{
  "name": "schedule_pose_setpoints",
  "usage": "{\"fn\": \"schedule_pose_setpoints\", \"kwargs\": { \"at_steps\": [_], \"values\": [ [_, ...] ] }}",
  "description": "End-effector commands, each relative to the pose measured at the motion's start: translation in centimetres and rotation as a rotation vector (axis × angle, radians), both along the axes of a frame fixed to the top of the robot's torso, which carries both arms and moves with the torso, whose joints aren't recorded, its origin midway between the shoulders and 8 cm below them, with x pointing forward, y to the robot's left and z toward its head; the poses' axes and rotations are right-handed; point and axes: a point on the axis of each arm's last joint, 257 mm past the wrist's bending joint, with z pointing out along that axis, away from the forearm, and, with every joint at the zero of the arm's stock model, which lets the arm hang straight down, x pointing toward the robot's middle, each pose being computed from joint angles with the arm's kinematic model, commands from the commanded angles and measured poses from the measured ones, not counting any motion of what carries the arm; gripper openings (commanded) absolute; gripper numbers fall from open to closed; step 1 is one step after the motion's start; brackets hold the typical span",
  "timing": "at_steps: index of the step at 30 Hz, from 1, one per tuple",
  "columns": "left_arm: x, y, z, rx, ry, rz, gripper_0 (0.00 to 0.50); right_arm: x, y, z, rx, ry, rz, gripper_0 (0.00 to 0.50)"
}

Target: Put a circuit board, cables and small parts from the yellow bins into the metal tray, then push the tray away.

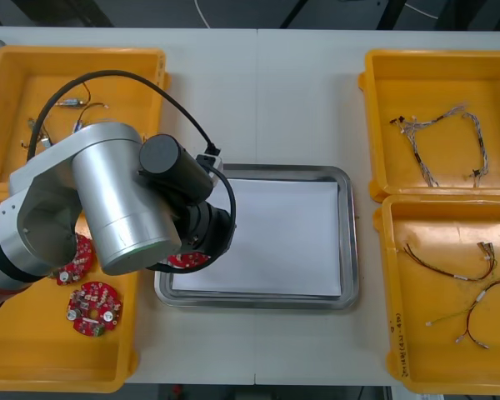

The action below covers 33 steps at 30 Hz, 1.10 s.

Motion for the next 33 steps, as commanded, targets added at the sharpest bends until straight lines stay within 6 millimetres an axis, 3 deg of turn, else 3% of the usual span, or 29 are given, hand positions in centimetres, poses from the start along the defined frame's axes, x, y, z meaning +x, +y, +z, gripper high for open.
{"fn": "schedule_pose_setpoints", "kwargs": {
  "at_steps": [1, 9, 19, 33],
  "values": [
    [0.5, -1.6, -0.2, -0.05, -0.003, 0.055, 0.003, 1.9, 0.2, 3.8, -0.036, -0.109, -0.01, 0.0],
    [0.0, -1.9, -2.4, -0.036, 0.008, 0.063, 0.001, 2.6, 1.6, 5.3, -0.05, -0.157, 0.036, 0.0],
    [-0.4, -2.1, -4.0, -0.044, 0.001, 0.072, 0.003, 4.0, 4.1, 8.8, -0.111, -0.272, 0.106, 0.0],
    [-0.8, -1.6, -5.4, -0.019, -0.01, 0.083, 0.004, 3.9, 9.6, 7.4, -0.141, -0.235, 0.295, 0.0]
  ]
}}
